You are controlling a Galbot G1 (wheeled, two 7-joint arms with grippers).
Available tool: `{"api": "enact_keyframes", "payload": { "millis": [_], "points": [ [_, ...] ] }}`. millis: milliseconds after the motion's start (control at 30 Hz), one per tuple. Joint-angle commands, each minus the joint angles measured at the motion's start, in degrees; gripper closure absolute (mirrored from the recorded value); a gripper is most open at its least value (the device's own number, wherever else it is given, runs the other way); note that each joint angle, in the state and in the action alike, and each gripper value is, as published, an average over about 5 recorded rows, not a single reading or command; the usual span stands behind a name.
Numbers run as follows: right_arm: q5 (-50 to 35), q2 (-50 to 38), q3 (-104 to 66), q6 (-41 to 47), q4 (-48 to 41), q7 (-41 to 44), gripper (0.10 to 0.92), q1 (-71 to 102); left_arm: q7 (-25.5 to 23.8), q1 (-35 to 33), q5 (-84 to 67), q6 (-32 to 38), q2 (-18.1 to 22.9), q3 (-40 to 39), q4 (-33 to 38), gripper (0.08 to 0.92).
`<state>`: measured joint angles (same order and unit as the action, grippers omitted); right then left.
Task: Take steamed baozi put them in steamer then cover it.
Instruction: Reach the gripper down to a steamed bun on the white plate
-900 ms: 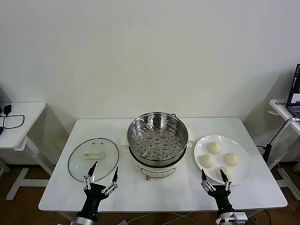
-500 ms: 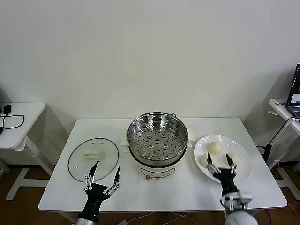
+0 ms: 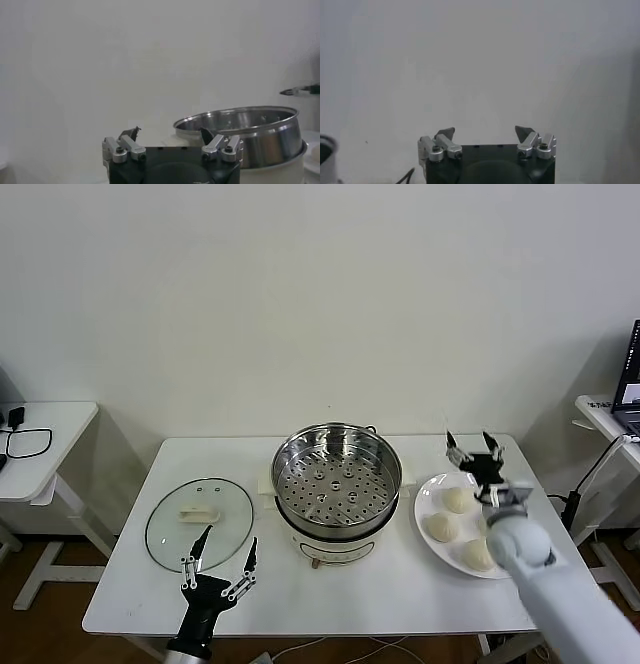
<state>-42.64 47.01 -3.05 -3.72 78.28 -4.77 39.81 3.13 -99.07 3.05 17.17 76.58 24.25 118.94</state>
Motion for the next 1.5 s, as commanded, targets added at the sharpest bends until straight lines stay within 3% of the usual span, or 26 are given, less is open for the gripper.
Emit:
{"api": "enact_keyframes", "payload": {
  "millis": [33,267,533,867,1500],
  "points": [
    [0.7,-8.62,19.97,2.85,-16.57,28.63,0.203,-24.55,0.04,-0.21,0.1,0.09,-0.13,0.0,0.32,0.177],
    [15.11,-10.68,32.03,-0.18,-25.17,68.53,0.203,-37.8,0.12,-0.35,0.11,-0.07,0.15,0.01,0.53,0.177],
    [37.29,-6.55,37.19,-2.28,-28.85,87.37,0.203,-45.44,0.23,-0.35,0.12,-0.38,0.74,0.3,0.51,0.177],
    [51.73,1.35,43.77,-4.65,-30.9,87.94,0.203,-49.15,0.43,-0.28,0.15,-0.58,1.36,0.61,0.22,0.177],
    [57.0,6.23,42.53,-6.03,-39.14,75.16,0.203,-44.67,0.93,-0.42,0.51,-0.24,1.87,0.76,-0.42,0.177]
  ]
}}
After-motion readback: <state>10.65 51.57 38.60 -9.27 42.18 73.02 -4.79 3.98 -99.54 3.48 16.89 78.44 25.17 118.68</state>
